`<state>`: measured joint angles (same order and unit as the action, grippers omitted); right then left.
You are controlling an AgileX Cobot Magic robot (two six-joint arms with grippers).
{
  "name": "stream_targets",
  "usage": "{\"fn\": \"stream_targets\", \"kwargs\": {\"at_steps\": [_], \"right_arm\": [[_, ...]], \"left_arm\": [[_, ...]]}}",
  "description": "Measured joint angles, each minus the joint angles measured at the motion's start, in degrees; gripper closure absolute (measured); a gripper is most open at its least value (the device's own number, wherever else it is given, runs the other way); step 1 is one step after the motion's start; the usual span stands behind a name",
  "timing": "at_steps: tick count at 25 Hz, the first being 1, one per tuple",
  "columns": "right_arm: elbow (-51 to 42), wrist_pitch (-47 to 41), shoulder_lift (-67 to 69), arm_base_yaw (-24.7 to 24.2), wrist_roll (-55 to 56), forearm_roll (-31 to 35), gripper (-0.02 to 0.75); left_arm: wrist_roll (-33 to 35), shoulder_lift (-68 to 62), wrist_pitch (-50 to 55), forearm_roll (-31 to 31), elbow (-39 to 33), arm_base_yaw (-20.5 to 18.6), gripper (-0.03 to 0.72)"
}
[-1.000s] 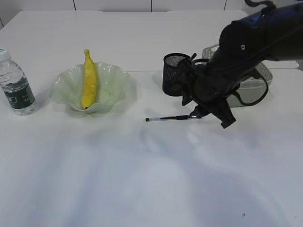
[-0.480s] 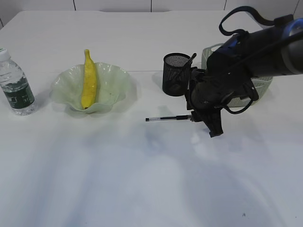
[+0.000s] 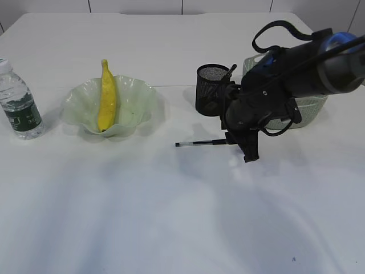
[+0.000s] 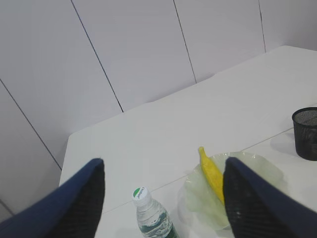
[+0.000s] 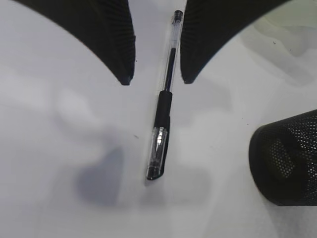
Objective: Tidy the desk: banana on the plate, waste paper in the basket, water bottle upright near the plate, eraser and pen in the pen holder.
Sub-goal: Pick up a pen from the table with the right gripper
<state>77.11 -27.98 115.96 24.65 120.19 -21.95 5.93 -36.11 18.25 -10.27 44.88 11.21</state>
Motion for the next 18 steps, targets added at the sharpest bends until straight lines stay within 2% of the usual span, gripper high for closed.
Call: {"fn": "stream_targets", "kwargs": {"at_steps": [18], "right_arm": [[3.9, -1.1, 5.7, -0.8, 5.9, -0.1, 0.496]], "left_arm": [[0.0, 0.0, 0.0, -0.1, 0.0, 0.0, 0.16]]}}
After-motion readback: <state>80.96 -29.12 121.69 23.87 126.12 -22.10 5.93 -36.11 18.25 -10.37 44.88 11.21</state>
